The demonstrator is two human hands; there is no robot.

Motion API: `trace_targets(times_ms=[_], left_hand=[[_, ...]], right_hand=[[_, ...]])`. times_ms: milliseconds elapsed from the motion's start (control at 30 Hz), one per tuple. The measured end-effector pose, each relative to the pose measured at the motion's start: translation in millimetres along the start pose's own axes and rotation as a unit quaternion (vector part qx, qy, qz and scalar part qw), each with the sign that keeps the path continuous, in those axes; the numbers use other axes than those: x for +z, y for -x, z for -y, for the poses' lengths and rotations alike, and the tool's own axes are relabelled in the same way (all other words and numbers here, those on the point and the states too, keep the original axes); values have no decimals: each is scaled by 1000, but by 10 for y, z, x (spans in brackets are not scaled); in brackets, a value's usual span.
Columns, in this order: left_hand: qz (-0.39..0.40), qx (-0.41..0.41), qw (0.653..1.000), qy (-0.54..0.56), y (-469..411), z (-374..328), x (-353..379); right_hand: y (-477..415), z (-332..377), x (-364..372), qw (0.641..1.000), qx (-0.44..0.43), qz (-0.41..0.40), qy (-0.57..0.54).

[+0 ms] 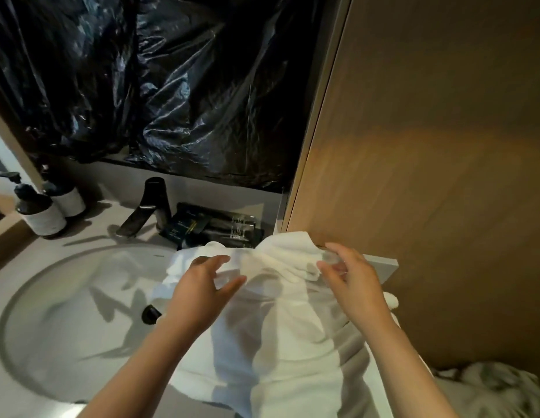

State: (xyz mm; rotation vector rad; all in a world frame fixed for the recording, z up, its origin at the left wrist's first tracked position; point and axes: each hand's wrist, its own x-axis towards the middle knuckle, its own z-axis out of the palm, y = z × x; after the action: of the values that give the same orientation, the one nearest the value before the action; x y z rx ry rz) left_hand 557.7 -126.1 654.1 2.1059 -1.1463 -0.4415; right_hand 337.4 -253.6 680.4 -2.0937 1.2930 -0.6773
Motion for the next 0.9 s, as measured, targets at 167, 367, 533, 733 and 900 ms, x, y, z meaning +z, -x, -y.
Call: trace_targets(times_ms=[167, 367, 533, 733, 900], left_hand=[[6, 4, 999, -39, -61, 36, 150], [-7, 0, 1000, -24, -51, 117, 213], [-47, 23, 998, 36, -19, -18, 98], [-108, 87, 986, 97, -13, -423, -248], [-183, 147, 967, 99, -80, -797, -603]], right_hand=[[-171, -37, 106, 999, -15, 43, 24], [-121, -72, 166, 998, -49, 30, 6], [-90, -17, 86, 997, -56, 11, -52], [-139, 243, -130, 990, -83, -35, -107], [-260, 481, -347, 972, -72, -69, -215]])
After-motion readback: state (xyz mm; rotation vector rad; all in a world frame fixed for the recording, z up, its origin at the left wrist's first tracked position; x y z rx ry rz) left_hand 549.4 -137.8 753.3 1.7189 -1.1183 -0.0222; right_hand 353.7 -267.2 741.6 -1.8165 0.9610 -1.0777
